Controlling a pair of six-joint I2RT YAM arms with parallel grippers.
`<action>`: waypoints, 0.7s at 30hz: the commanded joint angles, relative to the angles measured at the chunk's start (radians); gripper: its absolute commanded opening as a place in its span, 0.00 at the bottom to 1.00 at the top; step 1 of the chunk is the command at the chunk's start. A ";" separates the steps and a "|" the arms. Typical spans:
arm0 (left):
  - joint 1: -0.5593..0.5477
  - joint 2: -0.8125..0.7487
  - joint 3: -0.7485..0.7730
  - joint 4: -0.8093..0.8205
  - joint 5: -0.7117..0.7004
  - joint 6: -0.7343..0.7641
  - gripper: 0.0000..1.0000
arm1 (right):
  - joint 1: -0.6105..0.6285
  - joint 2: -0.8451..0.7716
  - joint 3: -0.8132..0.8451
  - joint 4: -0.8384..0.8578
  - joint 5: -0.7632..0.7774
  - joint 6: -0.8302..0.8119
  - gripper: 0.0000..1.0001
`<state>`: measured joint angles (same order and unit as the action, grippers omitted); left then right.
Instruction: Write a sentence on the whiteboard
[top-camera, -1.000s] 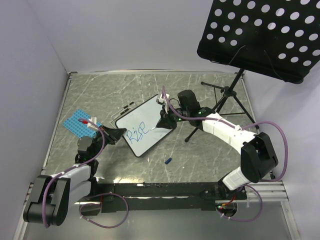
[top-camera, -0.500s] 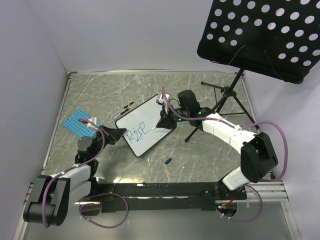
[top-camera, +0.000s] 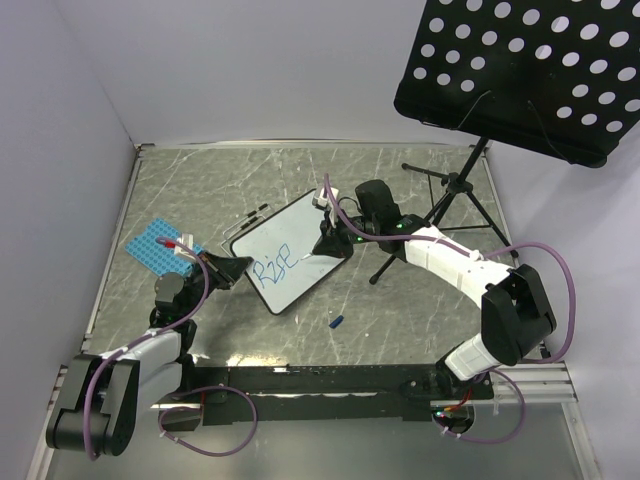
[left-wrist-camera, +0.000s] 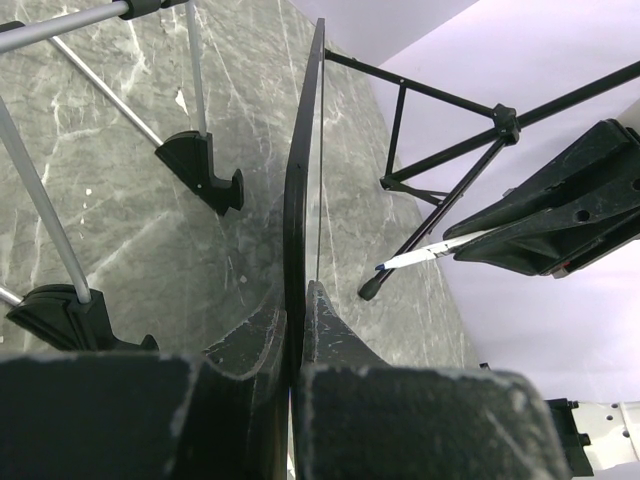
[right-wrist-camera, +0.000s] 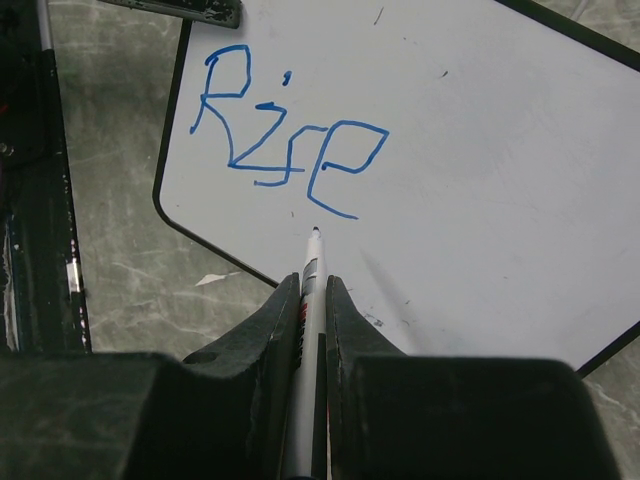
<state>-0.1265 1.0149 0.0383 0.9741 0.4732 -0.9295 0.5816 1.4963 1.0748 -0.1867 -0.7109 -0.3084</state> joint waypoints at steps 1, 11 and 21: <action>-0.005 -0.018 -0.052 0.057 0.018 0.020 0.01 | -0.006 -0.042 0.000 0.036 -0.028 -0.023 0.00; -0.005 -0.012 -0.054 0.064 0.021 0.020 0.01 | -0.006 -0.015 0.011 0.050 -0.002 -0.040 0.00; -0.005 -0.006 -0.052 0.075 0.024 0.012 0.01 | 0.015 0.064 0.053 0.056 0.039 -0.064 0.00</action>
<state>-0.1261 1.0176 0.0383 0.9749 0.4736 -0.9295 0.5869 1.5288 1.0809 -0.1730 -0.6880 -0.3462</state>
